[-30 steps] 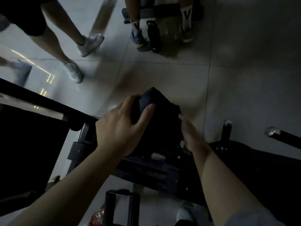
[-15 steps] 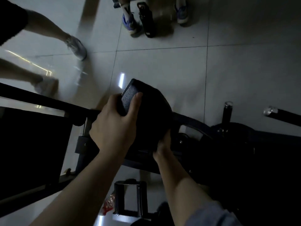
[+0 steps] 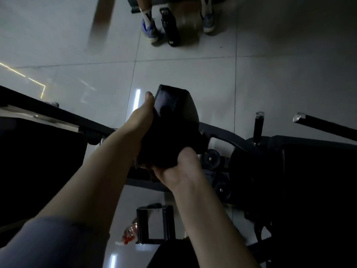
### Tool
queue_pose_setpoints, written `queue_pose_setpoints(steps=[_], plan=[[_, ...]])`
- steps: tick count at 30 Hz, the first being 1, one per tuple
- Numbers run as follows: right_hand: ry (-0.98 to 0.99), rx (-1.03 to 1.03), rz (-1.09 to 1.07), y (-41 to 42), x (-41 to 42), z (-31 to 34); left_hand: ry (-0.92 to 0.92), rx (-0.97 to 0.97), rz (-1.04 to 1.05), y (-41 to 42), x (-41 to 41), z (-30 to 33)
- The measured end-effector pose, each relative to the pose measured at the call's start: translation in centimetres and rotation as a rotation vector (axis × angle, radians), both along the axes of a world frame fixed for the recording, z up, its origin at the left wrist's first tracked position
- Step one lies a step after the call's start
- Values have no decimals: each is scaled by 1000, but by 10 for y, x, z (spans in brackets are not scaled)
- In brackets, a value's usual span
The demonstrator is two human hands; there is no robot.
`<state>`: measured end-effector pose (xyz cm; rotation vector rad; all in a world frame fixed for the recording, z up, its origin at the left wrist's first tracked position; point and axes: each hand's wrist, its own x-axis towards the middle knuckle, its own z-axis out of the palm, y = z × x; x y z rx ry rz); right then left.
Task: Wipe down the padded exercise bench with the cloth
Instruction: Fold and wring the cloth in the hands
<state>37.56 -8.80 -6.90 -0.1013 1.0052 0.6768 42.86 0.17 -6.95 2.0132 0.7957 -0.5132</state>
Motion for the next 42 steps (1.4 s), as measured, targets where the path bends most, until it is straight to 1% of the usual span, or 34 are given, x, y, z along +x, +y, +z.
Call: queue_pose_setpoints(steps=[1,3,4,5,6,8,9,10,11,12,13,14,15,16,17,18,19,20,21,23,25,26,27,28,29,30,32,35,36,39,40,41,42], plan=[[-12,-22,-8,-2,1,5,-14,-98,44,5,1,6],[-58,15,-21,-10,2,15,43,-277,0,13,-3,20],[-60,0,-7,-12,4,15,48,-343,2,15,-8,34],[-54,-10,-4,-11,9,14,26,-424,2,11,-7,32],[-60,-25,17,-7,11,7,12,-455,3,8,-9,36],[-42,-57,63,0,10,-10,-18,-358,44,13,-4,21],[-41,-134,117,5,8,-23,-43,-337,53,17,-2,17],[-62,-115,100,8,7,-37,-50,-327,60,19,-2,13],[-49,-212,111,10,6,-48,-59,-303,38,17,-6,10],[-36,-263,88,12,3,-60,-25,-324,42,12,-8,10],[-72,-334,75,18,0,-64,3,-344,34,8,-10,14],[-149,-433,49,22,-3,-63,-1,-325,13,7,-11,12],[-178,-507,9,27,-10,-58,-14,-278,14,6,-12,11],[-275,-595,-12,34,-21,-52,-46,-240,5,4,-14,13],[-377,-715,-39,41,-29,-41,-30,-234,-11,3,-15,17],[-556,-817,-77,43,-33,-25,-8,-294,-7,6,-16,18],[-780,-1004,-39,43,-31,-8,11,-369,5,10,-19,17],[-991,-1185,37,43,-22,-2,-3,-407,21,14,-21,18],[-1126,-1338,150,42,-8,0,-38,-427,25,14,-23,20],[-1159,-1525,333,37,23,1,-75,-422,46,12,-23,21],[-1234,-1621,360,32,41,-12,-94,-351,22,3,-18,21],[-1264,-1594,343,26,49,-20,-120,-295,-29,2,-17,21],[-1275,-1484,303,17,55,-28,-155,-247,-77,3,-19,21],[-1246,-1331,273,10,61,-38,-176,-190,-110,2,-20,17],[-1186,-1188,256,4,66,-49,-161,-181,-117,-1,-19,15],[-1118,-1069,259,-1,69,-57,-129,-227,-97,-1,-19,15],[-949,-952,311,-10,62,-82,-90,-308,-45,2,-25,17],[-654,-774,452,-15,39,-123,-103,-204,-72,1,-33,14],[-557,-721,491,-18,36,-132,-111,-181,-79,1,-35,12],[-325,-579,434,-22,35,-145,-122,-211,-78,3,-35,10],[-301,-580,411,-20,35,-141,-133,-206,-82,3,-36,10],[-312,-626,378,-14,34,-140,-150,-201,-91,4,-36,9],[-378,-690,343,-10,32,-136,-164,-200,-102,4,-36,8]])
